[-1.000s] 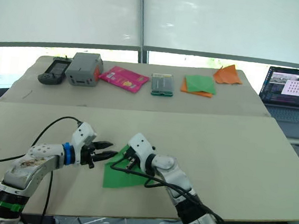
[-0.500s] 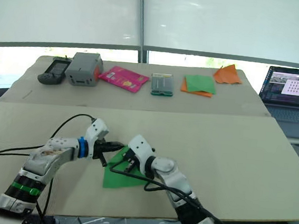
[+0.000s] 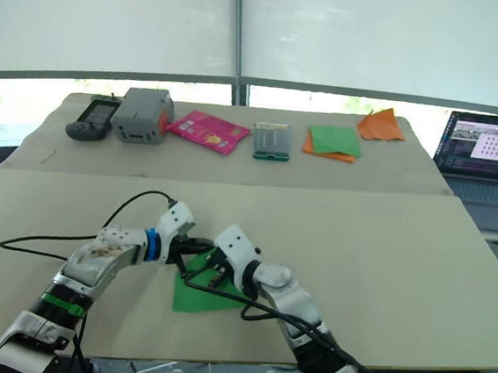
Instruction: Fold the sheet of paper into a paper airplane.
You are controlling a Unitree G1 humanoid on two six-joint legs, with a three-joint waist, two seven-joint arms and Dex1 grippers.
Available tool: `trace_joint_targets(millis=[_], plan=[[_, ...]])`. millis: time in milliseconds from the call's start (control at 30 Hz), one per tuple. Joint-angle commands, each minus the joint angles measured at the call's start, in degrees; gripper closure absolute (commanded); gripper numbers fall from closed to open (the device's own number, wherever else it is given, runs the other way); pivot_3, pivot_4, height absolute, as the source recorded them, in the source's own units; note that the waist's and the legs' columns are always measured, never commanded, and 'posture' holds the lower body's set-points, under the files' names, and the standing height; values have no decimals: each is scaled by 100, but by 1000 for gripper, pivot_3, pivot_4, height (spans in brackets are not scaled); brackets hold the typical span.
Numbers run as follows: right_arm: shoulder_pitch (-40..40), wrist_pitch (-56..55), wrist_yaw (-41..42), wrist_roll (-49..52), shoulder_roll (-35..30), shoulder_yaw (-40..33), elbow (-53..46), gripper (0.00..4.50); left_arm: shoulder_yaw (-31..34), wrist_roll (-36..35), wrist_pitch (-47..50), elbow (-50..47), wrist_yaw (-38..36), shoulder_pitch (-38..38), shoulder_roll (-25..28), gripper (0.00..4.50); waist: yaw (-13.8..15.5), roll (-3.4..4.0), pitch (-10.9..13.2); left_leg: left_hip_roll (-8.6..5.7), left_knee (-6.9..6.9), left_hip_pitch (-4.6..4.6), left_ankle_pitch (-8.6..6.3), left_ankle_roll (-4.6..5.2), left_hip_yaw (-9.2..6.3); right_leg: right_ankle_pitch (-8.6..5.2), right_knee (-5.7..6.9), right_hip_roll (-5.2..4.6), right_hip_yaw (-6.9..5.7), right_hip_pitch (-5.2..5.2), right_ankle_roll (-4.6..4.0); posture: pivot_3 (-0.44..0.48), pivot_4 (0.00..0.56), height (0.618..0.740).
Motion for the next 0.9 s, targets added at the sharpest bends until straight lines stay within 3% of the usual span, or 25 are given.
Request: trace_joint_targets(millis=[33, 900], plan=[[56, 94, -29, 9, -5, 0, -129, 4500, -170, 195, 79, 166, -7, 157, 43, 4477, -1, -2, -3, 0, 0, 1, 0, 0, 0, 0, 0, 0, 0, 0, 0, 0, 150, 740], [-28, 175, -59, 9, 6, 16, -21, 4500, 80, 121, 618, -1275, 3, 1604, 919, 4477, -80, 6, -26, 4, -20, 17, -1, 0, 1, -6, 1, -1, 0, 1, -10, 0, 150, 740]])
